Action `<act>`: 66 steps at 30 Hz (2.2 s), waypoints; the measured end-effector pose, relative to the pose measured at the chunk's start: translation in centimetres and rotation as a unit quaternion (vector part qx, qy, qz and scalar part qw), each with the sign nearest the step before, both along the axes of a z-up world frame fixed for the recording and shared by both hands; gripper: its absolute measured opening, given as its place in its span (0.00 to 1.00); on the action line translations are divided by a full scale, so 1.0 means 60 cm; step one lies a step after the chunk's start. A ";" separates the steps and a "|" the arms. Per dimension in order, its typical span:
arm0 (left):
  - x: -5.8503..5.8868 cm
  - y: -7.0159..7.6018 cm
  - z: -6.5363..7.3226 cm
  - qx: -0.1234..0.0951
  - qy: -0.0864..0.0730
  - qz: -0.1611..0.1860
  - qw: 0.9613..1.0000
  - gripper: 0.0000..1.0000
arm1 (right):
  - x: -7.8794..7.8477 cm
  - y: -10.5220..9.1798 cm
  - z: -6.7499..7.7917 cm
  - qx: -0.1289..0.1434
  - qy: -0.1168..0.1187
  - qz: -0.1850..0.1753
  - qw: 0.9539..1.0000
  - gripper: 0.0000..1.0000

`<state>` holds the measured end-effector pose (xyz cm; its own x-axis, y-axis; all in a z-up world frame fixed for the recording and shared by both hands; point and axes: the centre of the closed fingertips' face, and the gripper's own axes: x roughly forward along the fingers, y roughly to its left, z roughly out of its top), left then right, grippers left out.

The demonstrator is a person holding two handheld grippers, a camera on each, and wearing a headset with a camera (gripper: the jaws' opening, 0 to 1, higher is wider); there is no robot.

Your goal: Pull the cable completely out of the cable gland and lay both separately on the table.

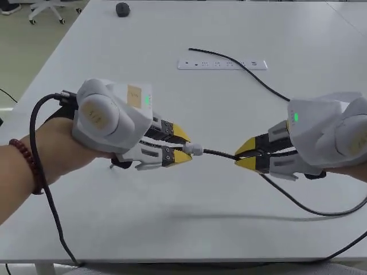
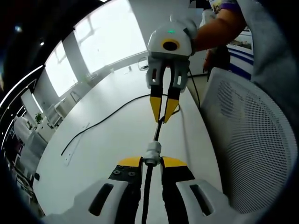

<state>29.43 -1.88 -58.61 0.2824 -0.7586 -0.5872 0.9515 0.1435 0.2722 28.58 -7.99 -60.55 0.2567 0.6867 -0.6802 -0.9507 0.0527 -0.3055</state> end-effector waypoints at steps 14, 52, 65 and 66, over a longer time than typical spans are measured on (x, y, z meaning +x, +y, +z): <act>0.004 0.012 0.001 0.003 -0.002 0.005 1.000 0.16 | 0.001 -0.049 -0.039 -0.032 0.015 -0.019 0.999 0.00; 0.004 0.014 -0.002 0.004 0.001 0.007 1.000 0.16 | -0.004 -0.098 -0.086 -0.066 0.041 -0.042 0.996 0.00; 0.003 0.011 -0.002 0.003 0.002 0.009 1.000 0.16 | -0.002 -0.103 -0.087 -0.066 0.040 -0.044 0.996 0.00; 0.003 0.011 -0.003 0.004 0.002 0.009 1.000 0.16 | -0.003 -0.103 -0.088 -0.066 0.043 -0.045 0.996 0.00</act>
<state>29.62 -1.24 -58.79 0.2938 -0.7483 -0.5947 0.9497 0.1581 0.2703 28.39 -14.20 -65.82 0.2497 0.5673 -0.7847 -0.9670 0.1035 -0.2329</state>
